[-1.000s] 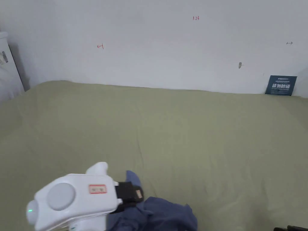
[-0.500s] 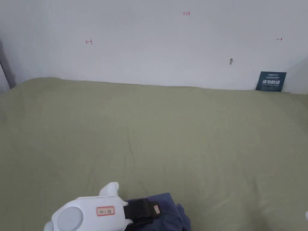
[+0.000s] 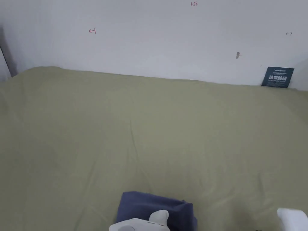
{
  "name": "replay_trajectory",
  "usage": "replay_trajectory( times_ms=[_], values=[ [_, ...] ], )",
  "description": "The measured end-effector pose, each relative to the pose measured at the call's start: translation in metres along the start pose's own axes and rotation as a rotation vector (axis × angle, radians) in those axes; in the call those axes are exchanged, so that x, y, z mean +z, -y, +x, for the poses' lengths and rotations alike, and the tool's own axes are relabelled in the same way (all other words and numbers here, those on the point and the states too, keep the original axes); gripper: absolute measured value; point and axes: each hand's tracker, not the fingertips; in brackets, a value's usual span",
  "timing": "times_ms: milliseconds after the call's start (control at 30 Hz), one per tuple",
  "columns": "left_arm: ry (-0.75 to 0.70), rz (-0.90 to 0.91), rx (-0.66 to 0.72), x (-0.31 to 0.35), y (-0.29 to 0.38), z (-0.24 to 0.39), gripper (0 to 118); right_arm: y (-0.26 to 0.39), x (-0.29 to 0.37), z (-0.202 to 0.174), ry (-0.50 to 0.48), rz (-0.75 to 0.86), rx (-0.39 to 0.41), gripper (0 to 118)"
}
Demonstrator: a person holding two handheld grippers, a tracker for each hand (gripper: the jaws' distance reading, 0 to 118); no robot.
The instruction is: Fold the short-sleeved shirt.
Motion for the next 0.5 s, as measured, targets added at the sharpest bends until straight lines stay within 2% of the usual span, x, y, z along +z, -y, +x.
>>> replay_trajectory(
  times_ms=[67, 167, 233, 333, 433, 500],
  values=[
    [-0.012, 0.04, 0.047, 0.026, -0.002, 0.008, 0, -0.005, -0.003, -0.007, -0.022, 0.01, 0.015, 0],
    [0.039, 0.154, -0.004, 0.092, -0.01, 0.014, 0, -0.018, -0.008, -0.019, -0.147, 0.037, 0.008, 0],
    [0.05, 0.252, -0.018, 0.143, -0.012, 0.016, 0, -0.03, -0.016, -0.028, -0.263, 0.06, -0.006, 0],
    [-0.072, 0.381, 0.006, 0.209, -0.021, -0.008, 0, -0.046, -0.054, -0.039, -0.492, 0.018, -0.062, 0],
    [-0.209, 0.412, 0.049, 0.236, -0.027, -0.038, 0, -0.053, -0.106, -0.044, -0.705, -0.076, -0.136, 0],
    [-0.179, 0.387, 0.081, 0.237, -0.029, -0.059, 0, -0.052, -0.139, -0.047, -0.771, -0.126, -0.16, 0]
  ],
)
